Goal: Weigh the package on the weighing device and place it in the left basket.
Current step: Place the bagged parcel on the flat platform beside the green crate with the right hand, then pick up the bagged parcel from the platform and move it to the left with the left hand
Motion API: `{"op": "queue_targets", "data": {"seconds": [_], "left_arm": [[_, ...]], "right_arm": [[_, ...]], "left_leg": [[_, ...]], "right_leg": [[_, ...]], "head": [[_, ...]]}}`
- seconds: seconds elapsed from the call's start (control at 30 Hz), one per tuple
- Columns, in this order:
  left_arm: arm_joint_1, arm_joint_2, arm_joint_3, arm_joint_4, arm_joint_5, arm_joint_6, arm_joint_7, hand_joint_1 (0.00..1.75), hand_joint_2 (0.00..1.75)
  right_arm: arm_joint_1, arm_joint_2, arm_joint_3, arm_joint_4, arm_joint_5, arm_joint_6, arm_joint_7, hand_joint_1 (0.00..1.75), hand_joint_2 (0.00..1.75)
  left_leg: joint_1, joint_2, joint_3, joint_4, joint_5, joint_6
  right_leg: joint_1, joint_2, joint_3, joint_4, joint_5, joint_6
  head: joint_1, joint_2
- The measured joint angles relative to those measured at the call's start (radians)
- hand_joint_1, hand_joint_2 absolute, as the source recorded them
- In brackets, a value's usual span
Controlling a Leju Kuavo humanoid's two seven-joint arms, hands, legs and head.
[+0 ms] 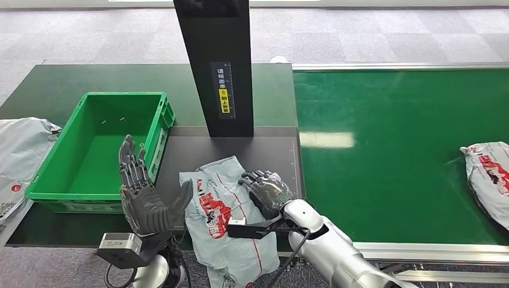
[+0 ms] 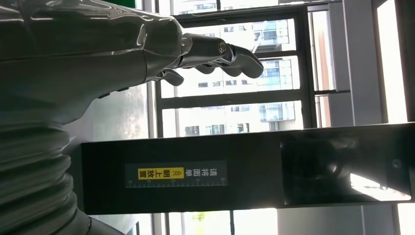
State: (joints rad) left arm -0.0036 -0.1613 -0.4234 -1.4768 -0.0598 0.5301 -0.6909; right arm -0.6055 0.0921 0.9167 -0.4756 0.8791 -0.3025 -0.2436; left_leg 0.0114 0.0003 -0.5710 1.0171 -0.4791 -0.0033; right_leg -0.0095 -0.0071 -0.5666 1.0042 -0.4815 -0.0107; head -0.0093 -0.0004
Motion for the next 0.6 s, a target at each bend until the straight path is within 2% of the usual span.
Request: {"op": "queue_targets", "data": {"seconds": [0.2,0.27,0.47,0.6], "left_arm": [[-0.004,0.000,0.000,0.036,-0.034,-0.026,0.007,0.00,1.75],[-0.020,0.002,-0.004,0.075,-0.138,-0.014,0.065,0.00,1.75],[-0.110,0.014,-0.012,0.328,-0.670,0.033,0.457,0.00,1.75],[-0.181,0.011,-0.011,0.503,-0.941,-0.035,0.730,0.00,1.75]], "right_arm": [[0.019,0.000,-0.014,0.010,-0.010,-0.058,0.002,1.75,1.75],[0.022,0.000,-0.022,0.011,0.005,-0.058,0.011,1.75,1.75],[0.036,0.009,-0.050,0.007,0.054,-0.054,0.031,1.75,1.75],[0.043,0.014,-0.067,0.003,0.080,-0.047,0.049,1.75,1.75]], "left_leg": [[0.000,0.000,0.000,0.000,0.000,0.000],[0.000,0.000,0.000,0.000,0.000,0.000],[0.000,0.001,0.001,0.000,0.001,-0.001],[0.000,0.000,0.001,0.000,0.001,-0.002]], "right_leg": [[0.000,0.000,0.000,0.000,0.000,0.000],[0.000,0.000,0.000,0.000,0.000,0.000],[0.000,0.001,0.000,0.000,0.001,-0.001],[0.000,0.000,0.000,0.000,0.001,-0.001]], "head": [[0.000,0.000],[0.000,0.000],[0.000,0.000],[0.000,0.000]]}}
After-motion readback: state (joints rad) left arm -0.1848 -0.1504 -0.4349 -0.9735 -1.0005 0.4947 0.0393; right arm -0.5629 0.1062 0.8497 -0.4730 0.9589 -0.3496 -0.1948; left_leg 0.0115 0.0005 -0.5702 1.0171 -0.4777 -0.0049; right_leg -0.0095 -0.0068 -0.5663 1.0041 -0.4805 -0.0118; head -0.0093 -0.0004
